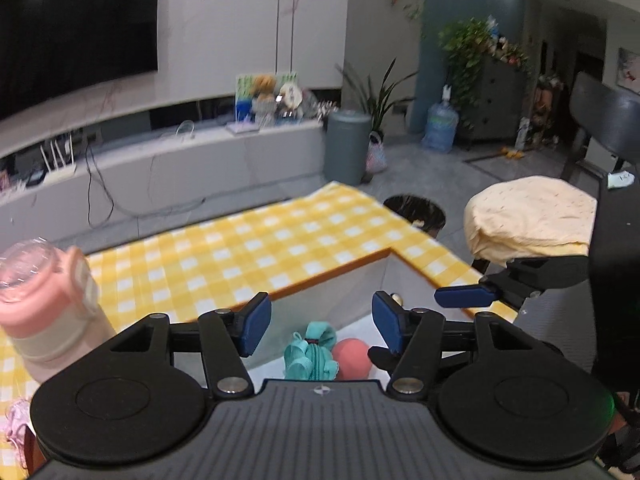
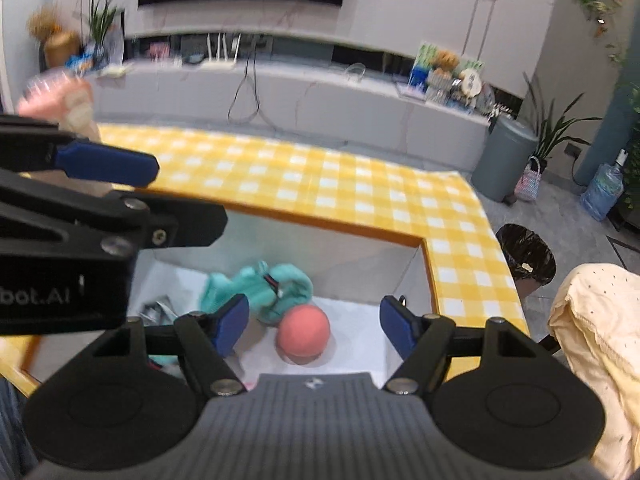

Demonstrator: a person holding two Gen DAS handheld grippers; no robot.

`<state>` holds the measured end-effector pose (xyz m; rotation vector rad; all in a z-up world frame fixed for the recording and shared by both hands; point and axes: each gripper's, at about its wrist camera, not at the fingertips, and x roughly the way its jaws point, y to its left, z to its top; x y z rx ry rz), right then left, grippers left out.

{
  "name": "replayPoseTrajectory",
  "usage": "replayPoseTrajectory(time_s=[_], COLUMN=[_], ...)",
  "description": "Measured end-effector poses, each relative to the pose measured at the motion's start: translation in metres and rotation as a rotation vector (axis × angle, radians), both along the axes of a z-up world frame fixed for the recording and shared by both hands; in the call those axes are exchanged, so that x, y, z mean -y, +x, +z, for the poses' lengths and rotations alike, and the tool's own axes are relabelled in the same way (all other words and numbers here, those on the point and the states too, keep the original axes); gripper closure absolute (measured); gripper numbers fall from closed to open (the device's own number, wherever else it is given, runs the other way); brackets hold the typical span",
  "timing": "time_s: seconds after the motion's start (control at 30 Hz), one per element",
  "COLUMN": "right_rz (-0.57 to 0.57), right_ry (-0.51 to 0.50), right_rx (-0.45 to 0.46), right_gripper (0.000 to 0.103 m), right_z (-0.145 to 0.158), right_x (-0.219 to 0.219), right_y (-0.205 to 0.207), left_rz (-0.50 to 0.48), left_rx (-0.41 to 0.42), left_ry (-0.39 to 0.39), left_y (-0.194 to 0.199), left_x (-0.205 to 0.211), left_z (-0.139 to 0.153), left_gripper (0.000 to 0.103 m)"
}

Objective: Organize soft objects
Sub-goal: 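Open the left gripper to drop the backpack while the right gripper drops the ball, then withdraw both grippers from the box back toward the pile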

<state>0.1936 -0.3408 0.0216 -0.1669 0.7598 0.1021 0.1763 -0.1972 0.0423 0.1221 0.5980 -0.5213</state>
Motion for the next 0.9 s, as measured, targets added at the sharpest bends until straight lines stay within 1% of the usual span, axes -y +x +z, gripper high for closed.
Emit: replayPoseTrajectory(time_s=[0.1, 0.2, 0.37, 0.47, 0.6, 0.77, 0.83, 0.9], right_rz=[-0.021, -0.035, -0.033, -0.032, -0.029, -0.01, 0.007, 0.024], right_ry=[0.052, 0.124, 0.219, 0.25, 0.299, 0.317, 0.304, 0.295], right_rx=[0.041, 0.078, 0.133, 0.14, 0.151, 0.161, 0.155, 0.15], right_gripper=[0.031, 0.031, 0.031, 0.031, 0.031, 0.031, 0.024, 0.024], right_z=[0.009, 0.017, 0.023, 0.022, 0.017, 0.008, 0.004, 0.001], right_x=[-0.005, -0.012, -0.031, -0.043, -0.06, -0.084, -0.096, -0.106], right_y=[-0.019, -0.036, -0.061, -0.072, -0.086, -0.098, -0.1, -0.1], left_rz=[-0.011, -0.015, 0.0, 0.026, 0.099, 0.162, 0.185, 0.204], left_rx=[0.038, 0.073, 0.084, 0.09, 0.114, 0.078, 0.057, 0.041], left_ry=[-0.027, -0.049, -0.067, -0.066, -0.025, -0.043, -0.05, -0.059], left_y=[-0.014, -0.027, -0.045, -0.054, -0.066, -0.074, -0.076, -0.079], left_x=[-0.008, -0.018, -0.038, -0.054, -0.076, -0.107, -0.119, -0.13], left_z=[0.009, 0.015, 0.016, 0.013, 0.003, -0.011, -0.017, -0.022], left_gripper=[0.035, 0.034, 0.034, 0.034, 0.034, 0.034, 0.034, 0.034])
